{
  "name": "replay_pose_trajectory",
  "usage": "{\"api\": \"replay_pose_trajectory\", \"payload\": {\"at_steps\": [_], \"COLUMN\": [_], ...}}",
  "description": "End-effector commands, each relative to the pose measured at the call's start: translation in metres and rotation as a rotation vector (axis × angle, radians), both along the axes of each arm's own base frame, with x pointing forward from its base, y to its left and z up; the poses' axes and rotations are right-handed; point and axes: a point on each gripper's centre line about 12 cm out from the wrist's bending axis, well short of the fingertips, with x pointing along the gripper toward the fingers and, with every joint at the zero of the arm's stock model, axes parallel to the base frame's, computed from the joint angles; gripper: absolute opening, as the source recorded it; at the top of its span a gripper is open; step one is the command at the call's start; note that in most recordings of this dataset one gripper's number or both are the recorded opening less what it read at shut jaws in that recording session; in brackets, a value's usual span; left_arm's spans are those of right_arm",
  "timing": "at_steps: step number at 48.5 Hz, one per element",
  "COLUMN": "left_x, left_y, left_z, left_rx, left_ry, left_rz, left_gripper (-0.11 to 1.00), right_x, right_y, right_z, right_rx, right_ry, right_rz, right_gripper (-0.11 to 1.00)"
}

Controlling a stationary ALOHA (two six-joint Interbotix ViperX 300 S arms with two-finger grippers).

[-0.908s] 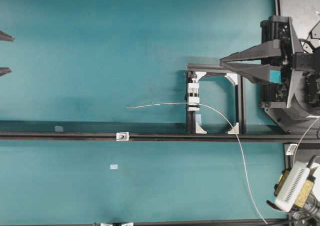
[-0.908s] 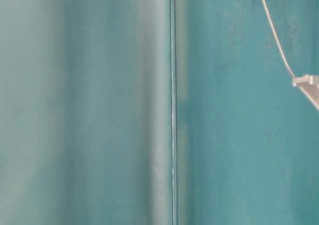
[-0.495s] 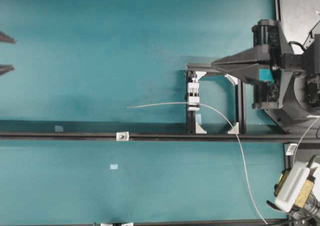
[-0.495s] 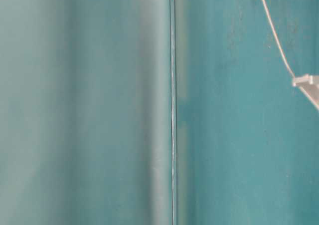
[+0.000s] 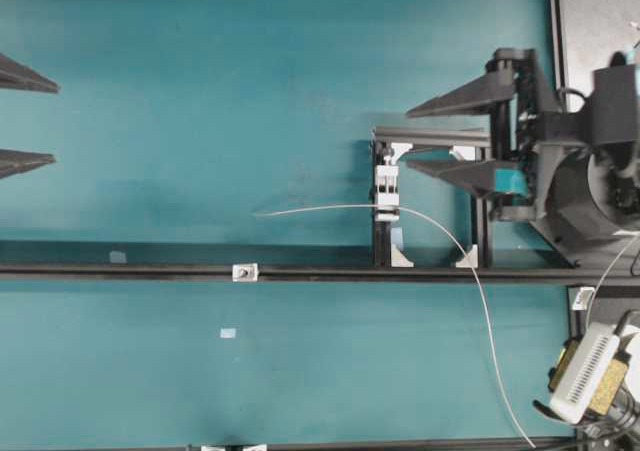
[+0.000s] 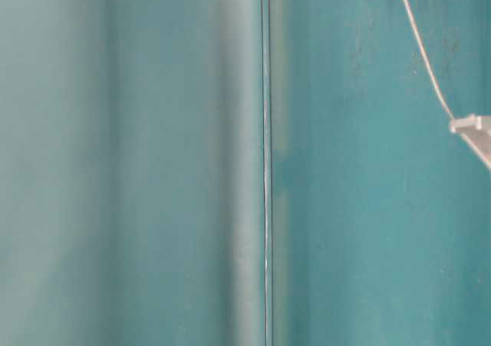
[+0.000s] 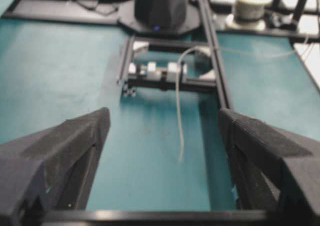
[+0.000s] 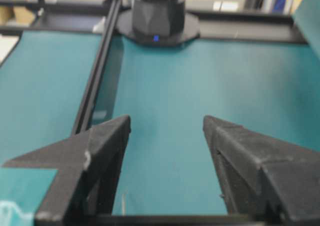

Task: Insert the wire into the hole on the right side and pull it with the left arm.
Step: 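Open the right gripper and move it over the white wire end, then lower the right gripper and grasp the white wire near its tip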

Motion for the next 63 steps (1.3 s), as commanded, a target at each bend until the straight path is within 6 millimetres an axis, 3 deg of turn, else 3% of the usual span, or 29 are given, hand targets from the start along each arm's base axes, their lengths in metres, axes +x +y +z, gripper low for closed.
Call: {"api": "replay_pose_trajectory", "payload": {"at_steps": [1, 33, 63], "left_x": [0.004, 0.03, 0.032], "left_y": [0.004, 0.008, 0.015], "left_z": [-0.001, -0.044, -0.056], "left_rx": [-0.005, -0.013, -0.021], "left_ry": [0.011, 0.21, 0.259], "left_rz": [0.018, 0.034, 0.061], "left_gripper": [0.86, 0.86, 0.85], "right_x": [0.007, 0.042, 0.078], "right_y": [0.0, 0.002, 0.019], "right_z": [0.001, -0.04, -0.08], "right_rx": [0.015, 0.067, 0.052], "right_ry": [0.008, 0.256, 0.436], "right_rz": [-0.002, -0.008, 0.042], "right_gripper": [0.71, 0.71, 0.71]}}
